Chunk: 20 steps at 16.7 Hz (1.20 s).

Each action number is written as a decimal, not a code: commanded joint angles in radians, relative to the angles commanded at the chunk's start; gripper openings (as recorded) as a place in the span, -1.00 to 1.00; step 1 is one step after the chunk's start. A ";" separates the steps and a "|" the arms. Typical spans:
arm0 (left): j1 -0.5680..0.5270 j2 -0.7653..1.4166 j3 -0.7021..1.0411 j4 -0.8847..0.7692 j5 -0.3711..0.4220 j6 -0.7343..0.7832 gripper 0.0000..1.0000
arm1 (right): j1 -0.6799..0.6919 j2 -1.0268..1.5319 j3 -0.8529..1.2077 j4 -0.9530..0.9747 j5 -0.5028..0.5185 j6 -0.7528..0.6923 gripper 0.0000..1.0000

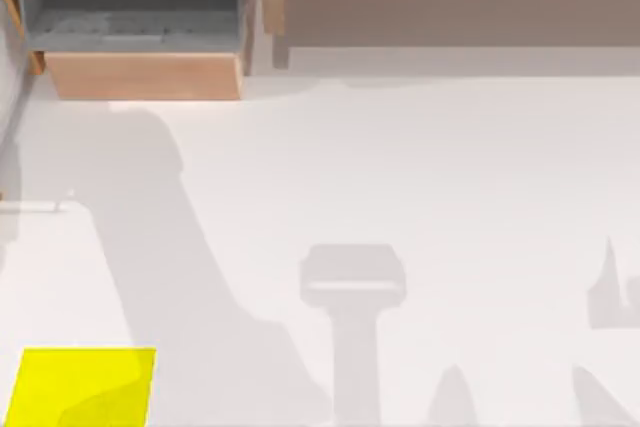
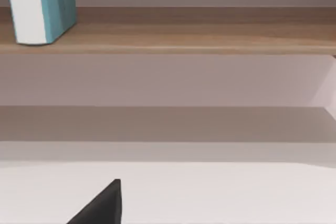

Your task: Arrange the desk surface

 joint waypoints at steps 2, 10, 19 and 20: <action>0.003 0.001 -0.003 0.002 -0.001 0.000 1.00 | 0.000 0.000 0.000 0.000 0.000 0.000 1.00; 0.010 0.001 -0.066 0.068 0.000 0.006 1.00 | 0.000 0.000 0.000 0.000 0.000 0.000 1.00; 0.000 0.011 -0.098 0.108 0.000 0.000 0.85 | 0.000 0.000 0.000 0.000 0.000 0.000 1.00; 0.000 0.011 -0.098 0.108 0.000 0.000 0.70 | 0.000 0.000 0.000 0.000 0.000 0.000 1.00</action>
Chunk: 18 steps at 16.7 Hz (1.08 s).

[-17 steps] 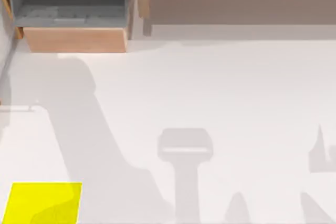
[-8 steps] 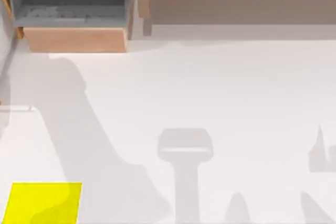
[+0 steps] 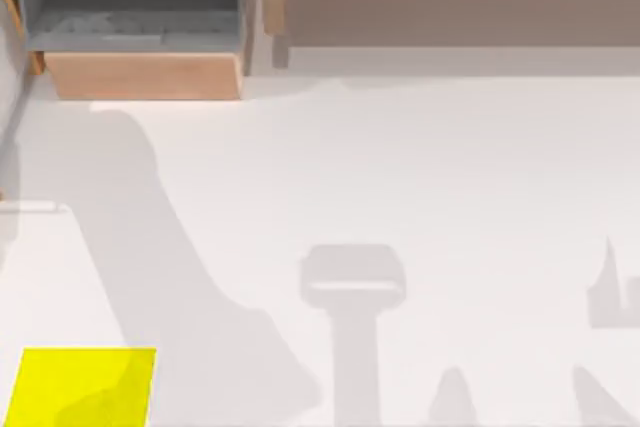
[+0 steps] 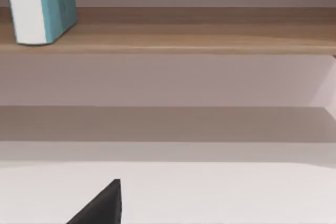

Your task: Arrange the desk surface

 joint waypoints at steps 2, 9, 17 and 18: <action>0.000 0.000 0.000 0.000 0.000 0.000 0.40 | 0.000 0.000 0.000 0.000 0.000 0.000 1.00; 0.000 0.000 0.000 0.000 0.000 0.000 -0.66 | 0.000 0.000 0.000 0.000 0.000 0.000 1.00; 0.000 0.000 0.000 0.000 0.000 0.000 -1.00 | 0.000 0.000 0.000 0.000 0.000 0.000 1.00; 0.000 0.000 0.000 0.000 0.000 0.000 -1.00 | 0.000 0.000 0.000 0.000 0.000 0.000 1.00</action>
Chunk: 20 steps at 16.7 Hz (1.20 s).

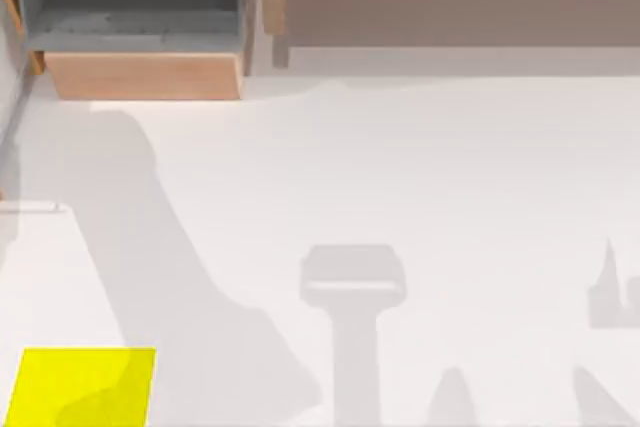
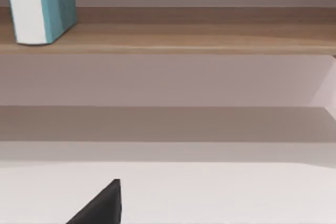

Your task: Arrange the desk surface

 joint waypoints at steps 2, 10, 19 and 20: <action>0.002 -0.001 0.000 0.000 0.000 0.002 -1.00 | 0.000 0.000 0.000 0.000 0.000 0.000 1.00; 0.000 -0.198 -0.082 0.012 -0.004 -0.047 -1.00 | 0.000 0.000 0.000 0.000 0.000 0.000 1.00; -0.186 -0.673 -0.538 0.141 -0.018 -0.170 -1.00 | 0.000 0.000 0.000 0.000 0.000 0.000 1.00; -0.216 -0.726 -0.608 0.158 -0.019 -0.187 -1.00 | 0.000 0.000 0.000 0.000 0.000 0.000 1.00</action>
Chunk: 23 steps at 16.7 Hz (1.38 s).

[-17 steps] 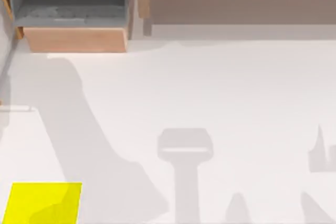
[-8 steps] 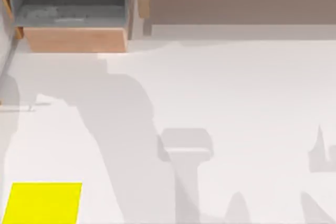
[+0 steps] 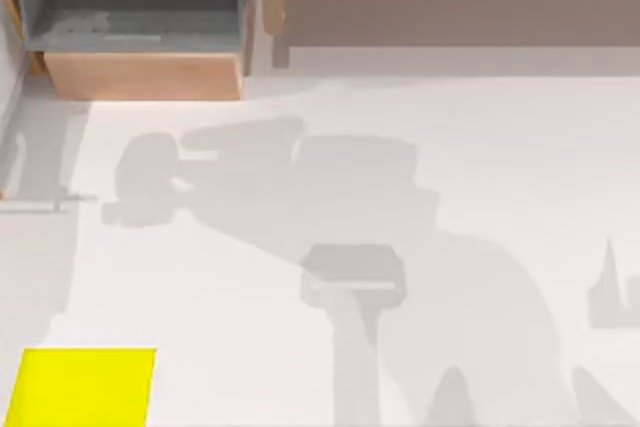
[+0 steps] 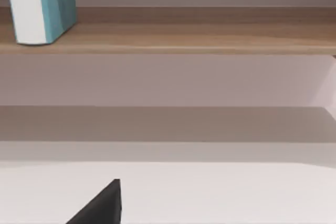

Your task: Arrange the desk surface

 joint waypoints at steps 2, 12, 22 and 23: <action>-0.061 -0.102 -0.148 0.034 -0.004 -0.034 -1.00 | 0.000 0.000 0.000 0.000 0.000 0.000 1.00; -0.345 -0.516 -0.880 0.190 -0.028 -0.200 -1.00 | 0.000 0.000 0.000 0.000 0.000 0.000 1.00; -0.472 -0.671 -1.218 0.264 -0.041 -0.288 -1.00 | 0.000 0.000 0.000 0.000 0.000 0.000 1.00; -0.472 -0.671 -1.218 0.264 -0.041 -0.288 -1.00 | 0.000 0.000 0.000 0.000 0.000 0.000 1.00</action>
